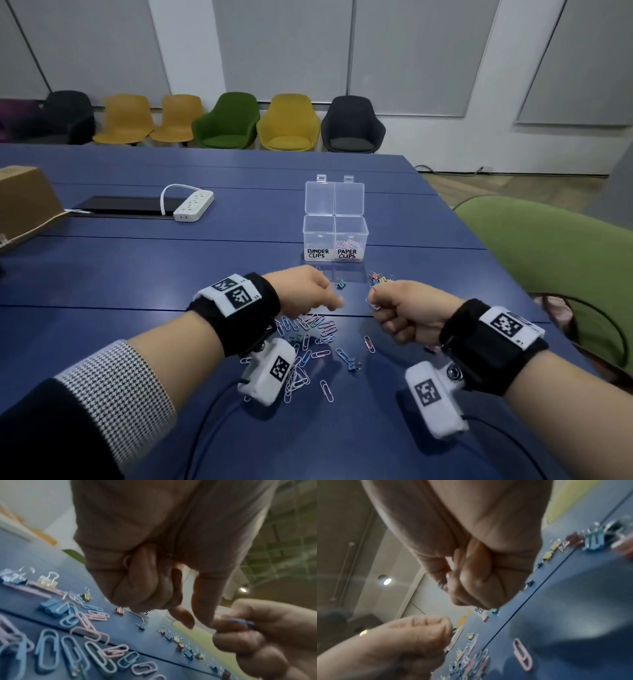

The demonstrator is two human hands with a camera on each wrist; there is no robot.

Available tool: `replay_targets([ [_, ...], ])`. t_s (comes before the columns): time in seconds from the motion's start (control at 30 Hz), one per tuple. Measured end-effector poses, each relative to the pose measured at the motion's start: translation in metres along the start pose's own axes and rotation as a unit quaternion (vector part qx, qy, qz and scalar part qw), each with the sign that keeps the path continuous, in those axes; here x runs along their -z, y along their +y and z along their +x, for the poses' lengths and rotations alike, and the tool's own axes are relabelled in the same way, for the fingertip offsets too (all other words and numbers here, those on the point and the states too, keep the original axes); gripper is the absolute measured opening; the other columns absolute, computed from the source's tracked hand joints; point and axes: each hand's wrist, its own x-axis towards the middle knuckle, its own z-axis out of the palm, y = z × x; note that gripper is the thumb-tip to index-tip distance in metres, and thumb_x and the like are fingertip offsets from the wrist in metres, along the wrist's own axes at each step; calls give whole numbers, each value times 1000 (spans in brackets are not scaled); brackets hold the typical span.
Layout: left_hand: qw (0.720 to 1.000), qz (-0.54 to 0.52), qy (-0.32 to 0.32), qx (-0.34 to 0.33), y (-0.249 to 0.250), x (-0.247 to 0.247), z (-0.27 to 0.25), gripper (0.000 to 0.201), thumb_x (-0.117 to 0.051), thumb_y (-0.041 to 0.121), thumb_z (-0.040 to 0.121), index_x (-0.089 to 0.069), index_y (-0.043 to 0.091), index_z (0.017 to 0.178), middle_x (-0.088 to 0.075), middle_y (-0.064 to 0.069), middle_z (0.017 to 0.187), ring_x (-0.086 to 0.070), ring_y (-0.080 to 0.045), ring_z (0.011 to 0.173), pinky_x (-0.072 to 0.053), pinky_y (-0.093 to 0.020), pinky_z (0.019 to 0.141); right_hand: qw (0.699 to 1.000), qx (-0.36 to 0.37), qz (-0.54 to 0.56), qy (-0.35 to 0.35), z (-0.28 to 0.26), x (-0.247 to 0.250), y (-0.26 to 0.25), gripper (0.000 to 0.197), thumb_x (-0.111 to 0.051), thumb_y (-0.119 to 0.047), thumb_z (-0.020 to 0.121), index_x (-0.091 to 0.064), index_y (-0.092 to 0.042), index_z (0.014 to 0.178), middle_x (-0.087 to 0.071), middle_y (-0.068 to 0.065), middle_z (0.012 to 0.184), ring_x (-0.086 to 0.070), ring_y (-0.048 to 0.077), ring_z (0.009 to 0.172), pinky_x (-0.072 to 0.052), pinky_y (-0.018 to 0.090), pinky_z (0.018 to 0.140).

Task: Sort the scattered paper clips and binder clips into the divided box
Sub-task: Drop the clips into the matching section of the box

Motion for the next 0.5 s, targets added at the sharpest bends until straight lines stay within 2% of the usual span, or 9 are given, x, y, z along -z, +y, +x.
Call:
replay_targets([
  [0.1, 987, 161, -20, -13, 3, -3, -4, 24, -74, 41, 76, -60, 22, 72, -52, 6, 62, -44, -12, 54, -39, -21, 54, 996, 5, 83, 43, 2, -2, -1, 23, -39, -12, 91, -32, -19, 70, -42, 1, 55, -19, 7, 37, -13, 10, 37],
  [0.17, 979, 203, -25, -20, 3, -6, -5, 23, -78, 39, 73, -63, 21, 74, -58, 5, 67, -50, -12, 62, -41, -23, 60, 995, 17, 86, 51, 3, 0, 1, 24, -41, -9, 93, -32, -18, 72, -45, 4, 58, -20, 6, 35, -16, 10, 34],
  [0.3, 967, 250, -30, -33, 3, -12, -5, 29, -79, 33, 72, -70, 10, 88, -59, 1, 70, -50, -14, 63, -40, -23, 57, 998, 27, -29, 44, 2, 2, 5, 32, -48, -2, 92, -35, -17, 67, -43, 2, 52, -23, 6, 33, -15, 9, 34],
  [0.4, 960, 275, -40, -38, 2, -14, -4, 31, -81, 36, 70, -68, 13, 85, -58, 0, 70, -49, -16, 61, -39, -22, 54, 989, -2, -145, 19, -6, -1, 5, 22, -46, -2, 93, -42, -16, 76, -44, 3, 55, -25, 7, 34, -18, 11, 33],
  [0.47, 955, 290, -45, -38, 2, -15, -5, 36, -82, 39, 67, -69, 13, 87, -56, 2, 65, -46, -13, 54, -38, -18, 46, 963, -14, -266, 30, -6, -5, 5, 21, -39, -3, 94, -48, -16, 80, -47, 1, 63, -34, 8, 41, -26, 16, 33],
  [0.5, 953, 297, -46, -38, 2, -15, -5, 38, -83, 39, 67, -70, 11, 89, -55, 3, 63, -45, -11, 51, -36, -15, 41, 943, -23, -330, 35, -5, -7, 5, 25, -37, -2, 93, -54, -16, 81, -52, 2, 70, -44, 9, 49, -35, 18, 36],
])
